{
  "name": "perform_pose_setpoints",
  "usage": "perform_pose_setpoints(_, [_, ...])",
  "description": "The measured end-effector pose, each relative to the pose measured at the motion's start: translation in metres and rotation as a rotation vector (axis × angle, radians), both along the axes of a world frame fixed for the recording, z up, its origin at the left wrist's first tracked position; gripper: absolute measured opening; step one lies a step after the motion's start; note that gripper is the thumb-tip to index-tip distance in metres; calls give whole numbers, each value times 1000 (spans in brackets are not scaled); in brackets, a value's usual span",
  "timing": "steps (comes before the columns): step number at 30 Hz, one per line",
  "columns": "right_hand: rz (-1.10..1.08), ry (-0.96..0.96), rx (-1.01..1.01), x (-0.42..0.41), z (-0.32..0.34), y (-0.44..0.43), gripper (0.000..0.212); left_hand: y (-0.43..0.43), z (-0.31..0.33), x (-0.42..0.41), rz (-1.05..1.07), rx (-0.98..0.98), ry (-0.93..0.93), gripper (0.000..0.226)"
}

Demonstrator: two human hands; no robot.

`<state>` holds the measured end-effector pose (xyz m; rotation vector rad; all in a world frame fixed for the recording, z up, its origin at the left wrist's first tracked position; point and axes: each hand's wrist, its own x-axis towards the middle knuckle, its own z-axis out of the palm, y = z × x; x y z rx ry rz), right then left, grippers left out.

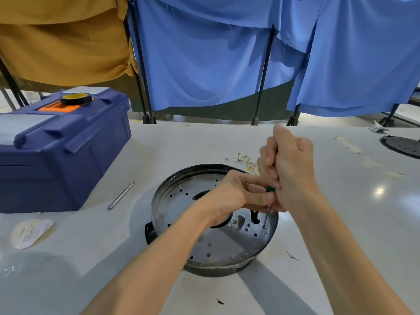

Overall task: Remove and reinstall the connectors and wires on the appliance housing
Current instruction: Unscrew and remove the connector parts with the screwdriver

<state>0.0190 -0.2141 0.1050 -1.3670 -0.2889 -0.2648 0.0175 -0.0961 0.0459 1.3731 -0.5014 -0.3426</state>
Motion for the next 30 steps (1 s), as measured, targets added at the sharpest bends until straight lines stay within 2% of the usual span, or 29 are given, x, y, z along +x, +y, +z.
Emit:
perform_pose_setpoints(3, [-400,-85,-54,-2,-8,18,74,-5,1,-2,22,43,-5,26])
perform_pose_setpoints(5, [-375,-41,-36,0,-8,17,72,-4,2,-3,29,47,12,29])
perform_pose_setpoints(6, [-247,22,-18,3,-4,11,69,-4,3,-4,24,40,24,25])
perform_pose_setpoints(8, [195,183,-13,9,9,-7,68,-4,4,-2,5,25,41,21])
perform_pose_setpoints(10, [567,254,-89,15,18,-24,73,-4,2,-1,-33,37,33,20])
perform_pose_setpoints(11, [659,247,-130,15,19,-28,73,-5,0,-1,-50,38,25,20])
perform_pose_setpoints(13, [685,212,-134,13,14,-27,68,-3,-2,1,-67,30,19,25])
perform_pose_setpoints(16, [438,156,-54,6,7,-19,67,1,-3,2,-15,-6,7,28])
perform_pose_setpoints(19, [-8,72,76,1,1,-14,66,-6,-1,2,23,12,-15,24])
perform_pose_setpoints(21, [-323,-5,66,-5,-6,-4,68,-13,-2,2,17,52,-29,22])
perform_pose_setpoints(23, [-419,-55,9,-9,-11,4,69,-13,0,-1,16,68,-25,20])
perform_pose_setpoints(25, [-176,15,-49,-5,-4,1,67,-7,1,-2,-8,35,9,23])
perform_pose_setpoints(28, [391,201,-205,7,18,-20,70,-2,0,-2,-47,-24,71,19])
perform_pose_setpoints(30, [609,215,-173,12,19,-26,67,-3,-2,-1,-78,0,51,18])
